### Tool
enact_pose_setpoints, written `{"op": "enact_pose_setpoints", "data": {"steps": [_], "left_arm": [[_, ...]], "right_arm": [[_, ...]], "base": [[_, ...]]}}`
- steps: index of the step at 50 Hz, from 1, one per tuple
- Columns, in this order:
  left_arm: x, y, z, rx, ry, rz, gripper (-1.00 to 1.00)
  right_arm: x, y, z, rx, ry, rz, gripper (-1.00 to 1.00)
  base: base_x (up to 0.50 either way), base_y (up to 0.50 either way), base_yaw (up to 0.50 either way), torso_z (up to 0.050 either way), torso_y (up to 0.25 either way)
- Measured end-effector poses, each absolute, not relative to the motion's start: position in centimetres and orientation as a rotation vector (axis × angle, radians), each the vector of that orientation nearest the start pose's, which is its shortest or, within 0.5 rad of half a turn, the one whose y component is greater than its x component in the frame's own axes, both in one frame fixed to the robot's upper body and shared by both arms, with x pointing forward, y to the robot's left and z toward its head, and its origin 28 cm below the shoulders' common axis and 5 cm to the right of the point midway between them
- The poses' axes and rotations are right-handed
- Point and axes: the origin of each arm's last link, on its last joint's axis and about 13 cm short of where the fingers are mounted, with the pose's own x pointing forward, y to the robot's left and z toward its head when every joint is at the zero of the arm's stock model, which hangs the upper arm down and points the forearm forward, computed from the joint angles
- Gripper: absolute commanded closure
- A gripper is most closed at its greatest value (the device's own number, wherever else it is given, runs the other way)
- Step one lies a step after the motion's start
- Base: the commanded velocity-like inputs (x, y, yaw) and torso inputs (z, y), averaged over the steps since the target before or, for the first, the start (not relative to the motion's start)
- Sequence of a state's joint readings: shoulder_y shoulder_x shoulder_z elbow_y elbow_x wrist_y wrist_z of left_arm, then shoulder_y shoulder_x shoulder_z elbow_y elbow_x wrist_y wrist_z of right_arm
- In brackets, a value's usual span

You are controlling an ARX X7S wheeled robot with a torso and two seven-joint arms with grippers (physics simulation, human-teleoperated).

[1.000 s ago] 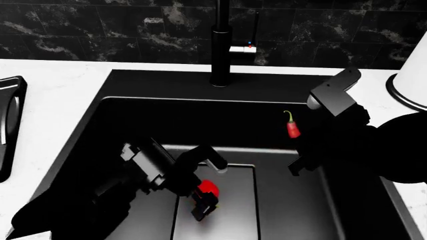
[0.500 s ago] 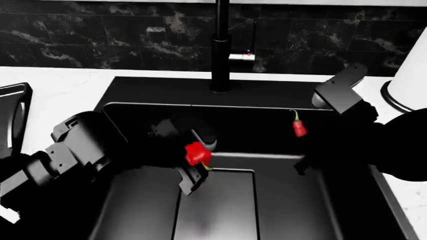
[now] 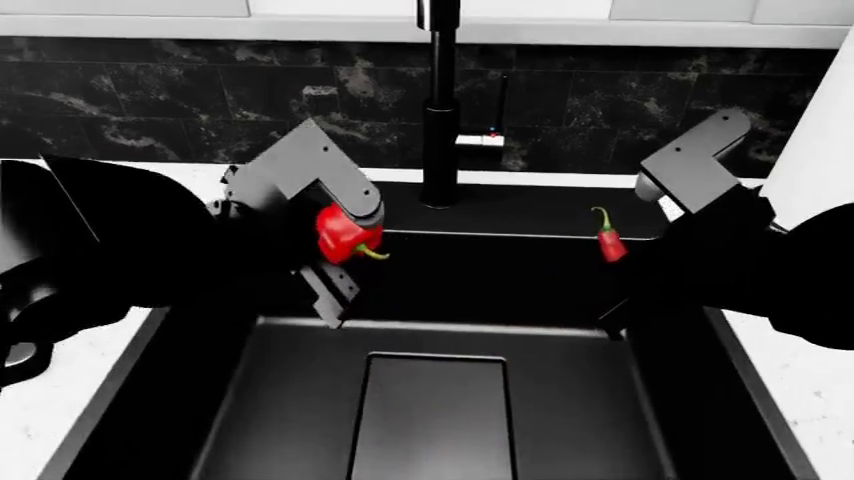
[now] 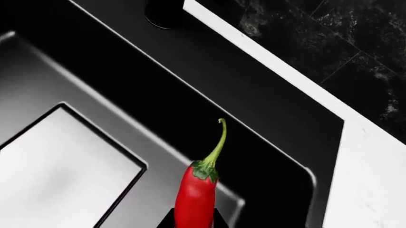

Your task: Pick up the fruits and vegetables and place them in the sink. Turn on the sink faucet to wash them. Then turn the sink off and put them in the tray.

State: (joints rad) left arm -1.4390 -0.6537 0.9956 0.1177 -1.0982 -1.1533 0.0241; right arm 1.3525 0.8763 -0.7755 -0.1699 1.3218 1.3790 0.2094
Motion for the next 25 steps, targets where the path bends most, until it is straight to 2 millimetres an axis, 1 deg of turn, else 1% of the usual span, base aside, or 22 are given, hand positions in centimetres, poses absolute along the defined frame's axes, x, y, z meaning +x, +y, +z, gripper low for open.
{"op": "enact_pose_setpoints", "data": {"steps": [3,16,25], "left_arm": [[30.5,23.6,28.0,0.549,0.415,-0.633,1.0],[29.3,24.5,31.3,0.514,0.283,-0.563,1.0],[28.3,24.9,33.4,0.501,0.194,-0.542,1.0]], "right_arm": [[27.0,-18.7,27.6,-0.456,0.593,0.378,1.0],[26.7,-18.6,28.7,-0.48,0.564,0.363,1.0],[26.2,-19.0,30.4,-0.483,0.513,0.322,1.0]], "base": [[-0.12,0.07,0.0,0.0,0.232],[-0.45,0.25,0.0,0.0,0.0],[-0.45,0.25,0.0,0.0,0.0]]}}
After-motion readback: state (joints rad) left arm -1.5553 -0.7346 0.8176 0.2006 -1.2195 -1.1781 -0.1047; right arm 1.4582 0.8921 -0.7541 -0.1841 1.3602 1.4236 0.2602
